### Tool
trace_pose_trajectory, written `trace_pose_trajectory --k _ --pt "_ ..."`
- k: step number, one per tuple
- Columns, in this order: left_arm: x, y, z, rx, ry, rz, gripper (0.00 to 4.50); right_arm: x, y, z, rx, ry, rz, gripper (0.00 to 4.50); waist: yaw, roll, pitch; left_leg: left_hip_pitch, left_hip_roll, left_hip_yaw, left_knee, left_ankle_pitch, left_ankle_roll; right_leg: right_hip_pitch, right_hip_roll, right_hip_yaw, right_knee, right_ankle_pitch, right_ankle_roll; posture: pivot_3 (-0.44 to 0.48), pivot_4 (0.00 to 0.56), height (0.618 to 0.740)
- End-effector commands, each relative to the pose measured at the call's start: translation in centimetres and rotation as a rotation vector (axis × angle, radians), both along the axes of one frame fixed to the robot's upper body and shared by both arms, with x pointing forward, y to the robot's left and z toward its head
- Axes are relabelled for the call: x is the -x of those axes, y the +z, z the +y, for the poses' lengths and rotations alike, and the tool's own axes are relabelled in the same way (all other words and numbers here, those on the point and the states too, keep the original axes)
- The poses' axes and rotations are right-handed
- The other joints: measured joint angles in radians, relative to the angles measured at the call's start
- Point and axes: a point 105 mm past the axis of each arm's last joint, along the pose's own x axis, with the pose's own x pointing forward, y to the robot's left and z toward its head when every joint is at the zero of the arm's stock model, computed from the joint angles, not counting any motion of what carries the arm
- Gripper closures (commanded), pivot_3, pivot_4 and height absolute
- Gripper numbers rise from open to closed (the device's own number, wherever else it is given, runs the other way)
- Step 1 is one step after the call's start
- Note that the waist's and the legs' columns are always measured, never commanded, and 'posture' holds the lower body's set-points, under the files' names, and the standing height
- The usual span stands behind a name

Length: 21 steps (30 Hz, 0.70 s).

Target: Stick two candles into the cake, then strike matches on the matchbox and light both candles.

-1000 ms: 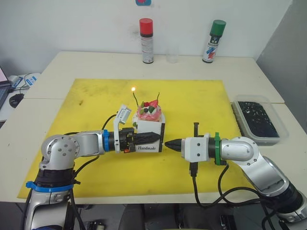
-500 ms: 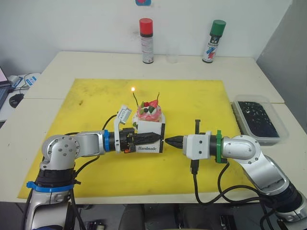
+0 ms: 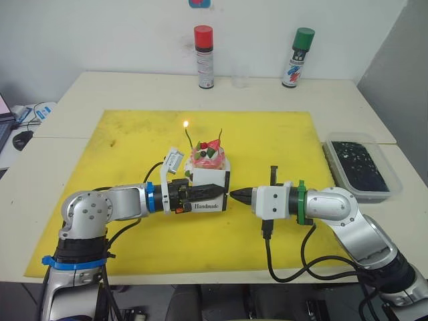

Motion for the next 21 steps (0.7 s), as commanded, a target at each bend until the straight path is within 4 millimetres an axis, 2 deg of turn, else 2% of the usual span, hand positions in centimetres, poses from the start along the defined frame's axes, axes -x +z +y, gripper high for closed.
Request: trace_pose_trajectory --k 1,2,3,5,6,8,11,13,16,21 --pt "0.3 6.4 -1.9 0.105 -0.102 -0.231 4.50 0.8 -0.6 0.9 0.035 0.089 0.000 4.48 0.001 -0.001 0.001 0.000 0.000 0.000 0.000 0.000 0.000 0.000 0.000 0.000 0.000 0.000 0.000 0.000 0.150 0.740" --pt "-0.3 8.9 -1.9 0.126 -0.092 -0.313 4.50 1.1 -0.8 1.0 0.047 0.112 0.005 4.48 0.005 -0.002 0.002 0.000 0.000 0.000 0.000 0.000 0.000 0.000 0.000 0.000 0.000 0.000 0.000 0.000 0.150 0.740" --pt "-0.7 12.7 -1.6 0.163 -0.082 -0.425 4.50 1.5 -0.9 1.1 0.056 0.141 0.010 4.48 0.009 -0.004 0.002 0.000 0.000 -0.001 0.000 0.000 0.000 0.000 0.000 -0.001 0.000 0.000 0.000 0.000 0.150 0.740" --pt "-0.5 17.3 -1.2 0.211 -0.076 -0.555 4.50 1.9 -0.9 1.2 0.067 0.177 0.014 4.48 0.014 -0.008 0.006 -0.002 0.000 -0.004 0.001 0.001 -0.001 0.000 0.000 -0.005 0.000 0.000 0.000 0.000 0.150 0.740" --pt "-0.3 18.7 -1.0 0.220 -0.075 -0.593 4.50 1.9 -0.8 1.3 0.065 0.182 0.010 4.48 0.013 -0.008 0.006 -0.002 0.000 -0.004 0.001 0.001 -0.001 0.000 0.001 -0.004 -0.001 0.000 0.001 0.000 0.150 0.740" --pt "0.3 19.7 -0.6 0.213 -0.077 -0.621 4.50 1.4 -0.3 1.3 0.057 0.179 -0.004 4.48 -0.006 0.002 0.001 -0.001 -0.002 0.001 0.000 0.000 0.000 0.001 -0.001 0.001 -0.004 0.000 0.002 0.000 0.150 0.740" --pt "0.9 19.2 -0.2 0.175 -0.075 -0.616 4.50 0.6 0.8 1.1 0.030 0.150 -0.020 4.48 -0.010 0.004 0.000 0.001 -0.001 0.002 -0.002 -0.001 0.001 0.002 -0.002 0.001 -0.004 0.001 0.002 0.000 0.150 0.740" --pt "0.8 18.1 0.4 0.139 -0.049 -0.584 4.50 -0.1 1.4 0.8 0.018 0.122 -0.034 4.48 -0.008 0.003 0.002 0.000 0.000 0.000 -0.002 0.000 0.000 -0.001 0.000 -0.001 0.000 0.000 0.000 0.000 0.150 0.740" --pt "2.0 14.1 1.9 0.069 -0.055 -0.453 4.50 -3.4 3.3 -0.4 0.002 -0.003 -0.116 4.48 -0.018 0.003 0.003 0.000 0.001 -0.001 -0.002 0.000 0.000 -0.001 0.001 -0.001 0.001 0.000 -0.001 0.000 0.150 0.740" --pt "4.5 7.7 4.4 -0.045 -0.044 -0.217 4.50 -6.0 5.7 -0.8 -0.036 -0.081 -0.205 4.48 -0.019 0.002 0.004 0.002 0.000 0.001 -0.002 0.000 0.000 0.000 -0.002 0.001 0.001 0.001 -0.003 0.000 0.150 0.740"
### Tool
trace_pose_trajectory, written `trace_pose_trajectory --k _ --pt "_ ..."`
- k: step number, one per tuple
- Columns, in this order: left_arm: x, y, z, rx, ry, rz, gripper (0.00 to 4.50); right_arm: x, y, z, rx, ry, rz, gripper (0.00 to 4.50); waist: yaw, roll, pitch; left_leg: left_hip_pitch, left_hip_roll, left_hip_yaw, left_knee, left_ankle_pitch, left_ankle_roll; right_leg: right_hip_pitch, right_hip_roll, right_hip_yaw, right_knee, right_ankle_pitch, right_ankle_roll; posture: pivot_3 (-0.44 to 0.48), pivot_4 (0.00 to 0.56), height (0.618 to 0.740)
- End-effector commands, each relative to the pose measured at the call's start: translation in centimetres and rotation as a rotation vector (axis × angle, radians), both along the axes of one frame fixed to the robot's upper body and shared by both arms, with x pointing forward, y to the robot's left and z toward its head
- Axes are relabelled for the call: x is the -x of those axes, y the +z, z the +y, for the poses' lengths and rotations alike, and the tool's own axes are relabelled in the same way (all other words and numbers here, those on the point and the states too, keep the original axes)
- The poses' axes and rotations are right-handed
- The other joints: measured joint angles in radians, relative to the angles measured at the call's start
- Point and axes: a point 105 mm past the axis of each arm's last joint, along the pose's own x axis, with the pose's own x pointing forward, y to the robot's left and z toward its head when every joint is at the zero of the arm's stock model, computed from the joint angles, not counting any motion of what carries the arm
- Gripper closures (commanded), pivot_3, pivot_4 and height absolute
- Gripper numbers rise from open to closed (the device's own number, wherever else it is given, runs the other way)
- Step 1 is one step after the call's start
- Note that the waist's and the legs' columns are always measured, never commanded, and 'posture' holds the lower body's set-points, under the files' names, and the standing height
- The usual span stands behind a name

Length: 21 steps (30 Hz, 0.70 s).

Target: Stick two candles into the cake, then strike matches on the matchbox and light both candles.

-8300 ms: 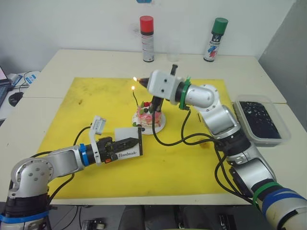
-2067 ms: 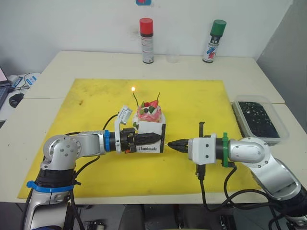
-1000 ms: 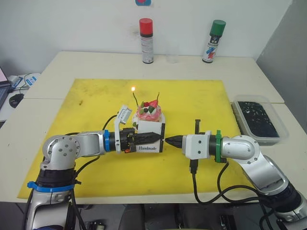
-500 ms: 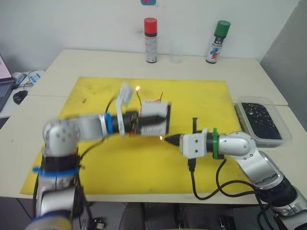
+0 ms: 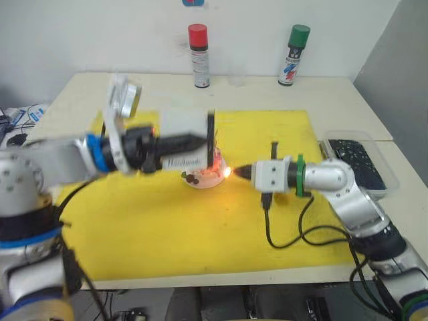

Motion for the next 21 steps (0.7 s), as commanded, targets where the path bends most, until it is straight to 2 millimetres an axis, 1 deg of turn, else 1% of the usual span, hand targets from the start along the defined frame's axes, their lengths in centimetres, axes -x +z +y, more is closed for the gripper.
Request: trace_pose_trajectory --k 1,3,5,7,8,13,21 --pt "2.2 -1.6 1.0 -0.045 -0.017 0.053 4.50 -1.1 2.7 0.1 -0.053 -0.028 -0.111 4.48 0.000 0.000 0.000 0.000 0.000 0.000 0.000 0.000 0.000 0.000 0.000 0.000 0.000 0.000 0.000 0.000 0.150 0.740" --pt "2.6 -2.8 1.4 -0.066 0.006 0.090 4.50 -1.6 3.3 0.3 -0.070 -0.036 -0.134 4.48 0.006 0.000 0.000 0.000 0.000 0.000 0.000 0.000 0.000 0.000 0.000 0.000 0.000 -0.001 -0.001 0.000 0.150 0.740" --pt "2.2 -4.3 1.8 -0.076 0.053 0.128 4.50 -2.0 4.0 0.8 -0.095 -0.036 -0.159 4.48 0.017 0.000 0.001 0.000 0.000 0.000 0.000 0.000 0.000 0.000 0.000 0.000 0.000 -0.001 -0.002 0.000 0.150 0.740" --pt "2.1 -5.7 1.8 -0.091 0.071 0.155 4.50 -2.2 4.5 1.3 -0.109 -0.031 -0.177 4.48 0.019 0.000 0.000 0.000 0.000 0.000 0.001 0.000 0.000 0.000 0.000 0.000 0.000 -0.001 -0.002 0.000 0.150 0.740" --pt "2.2 -6.0 1.7 -0.091 0.067 0.161 4.50 -2.3 4.6 1.4 -0.112 -0.031 -0.184 4.48 0.020 0.000 0.000 0.000 0.000 0.000 0.001 0.000 0.000 0.000 0.000 0.000 0.000 -0.001 -0.002 0.000 0.150 0.740" --pt "2.2 -6.4 1.4 -0.085 0.061 0.160 4.50 -2.9 5.1 1.7 -0.124 -0.034 -0.214 4.48 0.021 0.000 0.000 -0.001 0.000 0.001 0.000 0.000 0.000 -0.001 0.000 0.000 -0.001 -0.001 -0.003 0.000 0.150 0.740" --pt "1.8 -6.0 1.0 -0.082 0.042 0.143 4.50 -3.4 5.5 1.9 -0.143 -0.048 -0.245 4.48 0.019 0.000 0.001 -0.001 0.001 0.000 -0.002 0.000 0.000 -0.001 0.001 -0.001 -0.001 -0.002 -0.005 0.000 0.150 0.740"
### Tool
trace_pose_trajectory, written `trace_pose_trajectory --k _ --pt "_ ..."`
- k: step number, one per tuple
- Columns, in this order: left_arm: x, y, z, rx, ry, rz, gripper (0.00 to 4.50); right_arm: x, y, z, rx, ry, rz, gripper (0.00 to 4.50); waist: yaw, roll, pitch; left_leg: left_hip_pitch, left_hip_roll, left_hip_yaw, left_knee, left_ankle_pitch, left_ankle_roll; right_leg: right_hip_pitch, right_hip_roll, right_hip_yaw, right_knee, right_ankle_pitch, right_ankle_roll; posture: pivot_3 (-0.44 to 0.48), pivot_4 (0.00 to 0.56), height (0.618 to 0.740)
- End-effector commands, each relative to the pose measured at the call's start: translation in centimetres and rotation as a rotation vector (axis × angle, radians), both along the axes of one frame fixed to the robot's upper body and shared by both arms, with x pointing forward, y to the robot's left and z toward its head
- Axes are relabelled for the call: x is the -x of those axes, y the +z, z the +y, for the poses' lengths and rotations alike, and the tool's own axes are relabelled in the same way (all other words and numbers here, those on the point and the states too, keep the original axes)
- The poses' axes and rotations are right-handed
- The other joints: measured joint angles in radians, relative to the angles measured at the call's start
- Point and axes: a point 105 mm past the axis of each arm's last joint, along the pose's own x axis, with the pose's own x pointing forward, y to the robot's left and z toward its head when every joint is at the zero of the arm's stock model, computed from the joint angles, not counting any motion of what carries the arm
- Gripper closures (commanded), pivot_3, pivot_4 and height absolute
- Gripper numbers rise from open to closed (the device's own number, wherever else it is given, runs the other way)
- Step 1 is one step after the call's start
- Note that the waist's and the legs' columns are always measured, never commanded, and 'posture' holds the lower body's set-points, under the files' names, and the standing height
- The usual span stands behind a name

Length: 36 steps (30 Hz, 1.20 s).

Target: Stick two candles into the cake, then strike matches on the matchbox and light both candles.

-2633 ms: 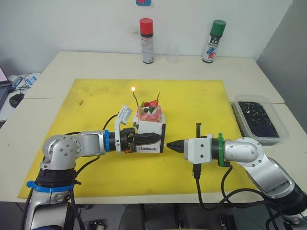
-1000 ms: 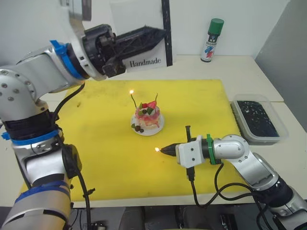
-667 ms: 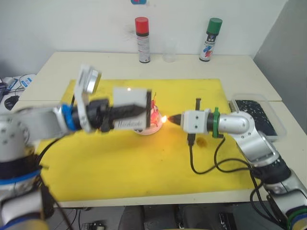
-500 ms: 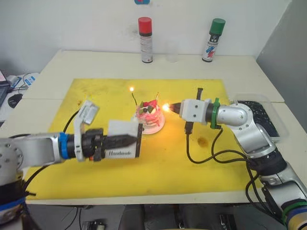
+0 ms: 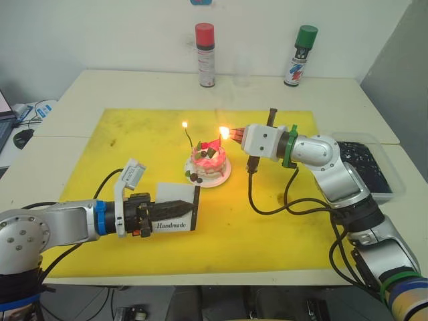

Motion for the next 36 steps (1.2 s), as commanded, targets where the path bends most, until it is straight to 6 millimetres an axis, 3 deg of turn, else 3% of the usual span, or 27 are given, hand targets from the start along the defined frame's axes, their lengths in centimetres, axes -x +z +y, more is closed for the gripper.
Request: trace_pose_trajectory --k 1,36 --pt "-0.2 0.8 -0.4 0.014 -0.017 -0.044 4.50 0.0 2.2 0.1 -0.036 0.003 -0.085 4.48 0.000 0.000 0.000 0.000 0.000 0.000 0.000 0.000 0.000 0.000 0.000 0.000 0.000 0.000 0.000 0.000 0.150 0.740" --pt "-0.9 1.6 -1.4 0.049 -0.042 -0.067 4.50 0.4 0.7 0.4 -0.021 0.007 -0.051 4.48 -0.001 0.000 0.000 0.000 0.000 0.000 0.000 0.000 0.000 0.000 0.000 0.000 0.000 0.000 0.000 0.000 0.150 0.740"
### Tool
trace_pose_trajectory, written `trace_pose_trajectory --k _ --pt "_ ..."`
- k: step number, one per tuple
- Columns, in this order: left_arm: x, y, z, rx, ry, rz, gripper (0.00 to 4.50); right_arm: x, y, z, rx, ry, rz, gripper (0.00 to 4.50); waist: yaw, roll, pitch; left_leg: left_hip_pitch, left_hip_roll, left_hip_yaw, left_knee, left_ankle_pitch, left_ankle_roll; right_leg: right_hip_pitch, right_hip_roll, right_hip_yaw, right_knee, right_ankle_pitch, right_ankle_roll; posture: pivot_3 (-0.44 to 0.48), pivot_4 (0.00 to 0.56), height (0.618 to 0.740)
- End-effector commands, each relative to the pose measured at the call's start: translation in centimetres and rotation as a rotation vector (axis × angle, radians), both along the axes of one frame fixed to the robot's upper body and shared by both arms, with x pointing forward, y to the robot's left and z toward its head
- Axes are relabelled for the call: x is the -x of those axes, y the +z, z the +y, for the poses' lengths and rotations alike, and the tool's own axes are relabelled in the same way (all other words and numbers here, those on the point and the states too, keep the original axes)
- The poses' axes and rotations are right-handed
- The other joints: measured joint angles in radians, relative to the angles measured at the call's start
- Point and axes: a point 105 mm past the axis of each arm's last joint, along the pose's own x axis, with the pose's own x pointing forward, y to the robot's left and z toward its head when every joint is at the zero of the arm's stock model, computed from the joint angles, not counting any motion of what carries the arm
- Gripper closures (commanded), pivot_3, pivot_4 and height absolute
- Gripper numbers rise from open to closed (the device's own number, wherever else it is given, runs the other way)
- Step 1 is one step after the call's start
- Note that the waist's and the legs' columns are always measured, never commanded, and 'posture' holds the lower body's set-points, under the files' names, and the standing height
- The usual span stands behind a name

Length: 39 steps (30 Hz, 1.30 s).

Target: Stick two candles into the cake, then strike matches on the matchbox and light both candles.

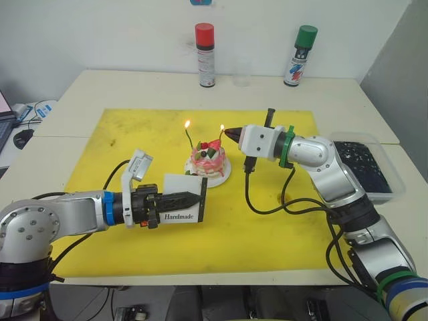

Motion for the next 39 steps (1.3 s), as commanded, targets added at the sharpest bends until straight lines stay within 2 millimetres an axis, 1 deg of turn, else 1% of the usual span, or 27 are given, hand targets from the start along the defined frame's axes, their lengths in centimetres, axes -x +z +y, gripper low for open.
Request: trace_pose_trajectory --k 1,15,29,35,39 --pt "0.1 0.8 -0.4 0.019 -0.021 -0.030 4.50 0.5 1.2 0.1 -0.017 0.013 -0.046 4.48 0.000 0.000 0.000 0.000 0.000 0.000 0.000 0.000 0.000 0.000 0.000 0.000 0.000 0.000 0.000 0.000 0.150 0.740" --pt "-0.1 0.8 -0.7 0.023 -0.029 -0.030 4.50 0.5 1.4 -0.2 -0.022 0.000 -0.055 4.48 0.000 0.000 0.000 0.000 0.000 0.000 0.000 0.000 0.000 0.000 0.000 0.000 0.000 0.000 0.000 0.000 0.150 0.740" --pt "-0.2 0.7 -1.0 0.028 -0.040 -0.027 4.50 0.7 2.9 -0.8 -0.063 -0.031 -0.081 4.48 0.000 0.000 0.000 0.000 0.000 0.000 0.000 0.000 0.000 0.000 0.000 0.000 0.000 0.000 0.000 0.000 0.150 0.740" --pt "-0.3 0.5 -1.2 0.029 -0.041 -0.024 4.50 0.6 3.4 -2.1 -0.076 -0.087 -0.075 4.48 0.001 0.000 0.000 0.000 0.000 0.000 0.000 0.000 0.000 0.000 0.000 0.000 0.000 0.000 0.000 0.000 0.150 0.740" --pt "-0.1 0.0 -1.5 0.029 -0.041 -0.012 4.50 0.4 3.0 -5.0 -0.104 -0.198 -0.027 4.48 0.003 0.000 0.000 -0.001 0.000 0.000 0.000 0.000 0.000 0.000 0.000 0.000 -0.001 0.000 0.000 0.000 0.150 0.740"
